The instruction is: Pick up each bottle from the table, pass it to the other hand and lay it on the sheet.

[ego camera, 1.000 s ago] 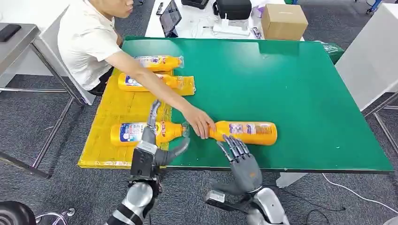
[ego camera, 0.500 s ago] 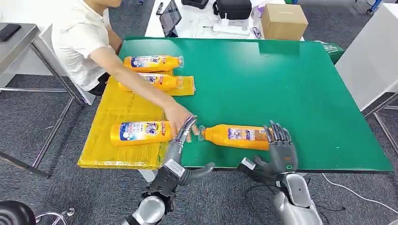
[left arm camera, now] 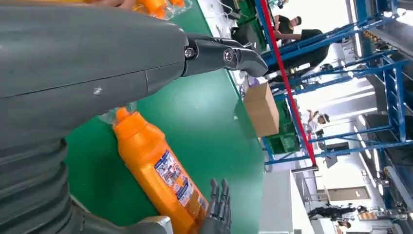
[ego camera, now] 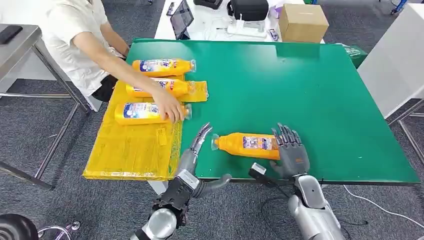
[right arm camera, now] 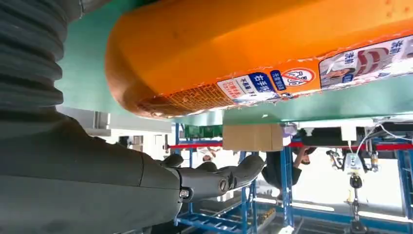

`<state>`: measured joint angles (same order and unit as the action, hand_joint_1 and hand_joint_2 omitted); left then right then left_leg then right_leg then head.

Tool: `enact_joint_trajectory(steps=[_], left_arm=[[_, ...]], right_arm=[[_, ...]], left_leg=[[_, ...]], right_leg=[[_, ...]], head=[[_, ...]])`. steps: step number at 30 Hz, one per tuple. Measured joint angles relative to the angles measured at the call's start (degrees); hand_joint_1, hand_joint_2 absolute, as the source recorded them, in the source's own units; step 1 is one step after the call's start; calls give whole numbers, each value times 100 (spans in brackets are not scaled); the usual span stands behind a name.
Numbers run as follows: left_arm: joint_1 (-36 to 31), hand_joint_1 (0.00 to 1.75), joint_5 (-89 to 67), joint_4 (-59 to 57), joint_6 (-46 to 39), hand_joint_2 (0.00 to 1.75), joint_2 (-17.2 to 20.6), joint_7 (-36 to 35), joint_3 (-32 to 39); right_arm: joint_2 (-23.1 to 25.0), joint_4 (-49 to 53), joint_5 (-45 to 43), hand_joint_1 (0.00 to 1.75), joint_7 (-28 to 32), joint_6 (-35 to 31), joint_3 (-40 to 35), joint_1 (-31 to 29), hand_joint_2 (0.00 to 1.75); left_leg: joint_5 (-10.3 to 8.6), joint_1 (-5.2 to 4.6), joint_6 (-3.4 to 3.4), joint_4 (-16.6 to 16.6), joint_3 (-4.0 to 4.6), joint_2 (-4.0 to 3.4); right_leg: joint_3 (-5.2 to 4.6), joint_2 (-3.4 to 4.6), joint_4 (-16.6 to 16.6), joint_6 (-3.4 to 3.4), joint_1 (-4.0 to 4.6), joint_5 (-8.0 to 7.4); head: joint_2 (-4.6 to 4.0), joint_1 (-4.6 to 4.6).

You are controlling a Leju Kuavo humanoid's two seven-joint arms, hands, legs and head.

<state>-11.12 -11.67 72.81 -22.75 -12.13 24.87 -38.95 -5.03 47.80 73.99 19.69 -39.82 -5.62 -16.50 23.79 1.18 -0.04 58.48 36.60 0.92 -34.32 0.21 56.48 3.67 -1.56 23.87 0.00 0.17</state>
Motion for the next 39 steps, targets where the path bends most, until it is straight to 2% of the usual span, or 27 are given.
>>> enact_joint_trajectory(steps=[8, 14, 18, 23, 24, 25, 27, 29, 35, 39], left_arm=[[-69, 0, 133, -7, 98, 175, 0, -48, -44], [-86, 0, 147, -15, 256, 175, 0, -278, -50], [-91, 0, 160, -13, 424, 175, 13, -489, -57], [-91, 0, 171, -13, 474, 175, 13, -546, -76], [-91, 0, 179, -13, 518, 175, 13, -581, -81], [-92, 0, 195, -13, 573, 175, 13, -627, -83], [-92, 0, 204, -9, 676, 175, 13, -689, -87], [-91, 0, 271, 7, 765, 175, 13, -776, -87], [-90, 0, 571, 17, 1067, 175, 15, -966, -85], [-91, 0, 713, 17, 1161, 175, 15, -984, -85]], right_arm=[[140, -771, -485, 0, -70, 268, -411, -487, 175], [168, -1191, -505, 0, -861, 1171, -745, -906, 175], [142, -1266, -511, 0, -1123, 1519, -1007, -1099, 175], [107, -1272, -514, 0, -1184, 1635, -1165, -1169, 175], [101, -1272, -518, 14, -1217, 1715, -1193, -1183, 175], [96, -1272, -533, 129, -1269, 1830, -1226, -1215, 175], [81, -1272, -573, 129, -1386, 2143, -1314, -1299, 175], [70, -1272, -590, 171, -1519, 2402, -1412, -1357, 175], [17, -1272, -649, 175, -1718, 2691, -1646, -1476, 175], [-39, -1272, -976, 175, -1466, 2763, -1733, -1519, 175]], left_leg=[[-2, 2, -1, 0, -6, -3], [3, 2, -1, 0, -43, -25], [10, 1, 3, 0, -62, -34], [-2, 1, 4, 0, -65, -34], [-2, 1, 4, 0, -67, -36], [-2, 1, 4, 0, -69, -38], [-1, 1, 4, 0, -78, -46], [-1, 1, 4, 0, -82, -46], [-6, 1, 7, 0, -82, -38], [-5, 1, 8, 0, -81, -39]], right_leg=[[0, 2, 0, 0, 2, -1], [29, 16, -3, -1, 3, 0], [39, 16, -5, -4, 2, -1], [44, 16, -4, -9, 3, -12], [45, 16, -4, -14, 3, -16], [45, 19, -4, -14, 3, -17], [47, 30, -4, -14, 3, -17], [50, 30, -4, -14, 3, -16], [58, 27, -5, -14, 3, -16], [59, 27, -4, -13, 3, -16]], head=[[0, -2], [0, 2], [0, -2], [0, -2], [0, 0], [0, -2], [0, -2], [0, 0], [0, 0], [0, 0]])
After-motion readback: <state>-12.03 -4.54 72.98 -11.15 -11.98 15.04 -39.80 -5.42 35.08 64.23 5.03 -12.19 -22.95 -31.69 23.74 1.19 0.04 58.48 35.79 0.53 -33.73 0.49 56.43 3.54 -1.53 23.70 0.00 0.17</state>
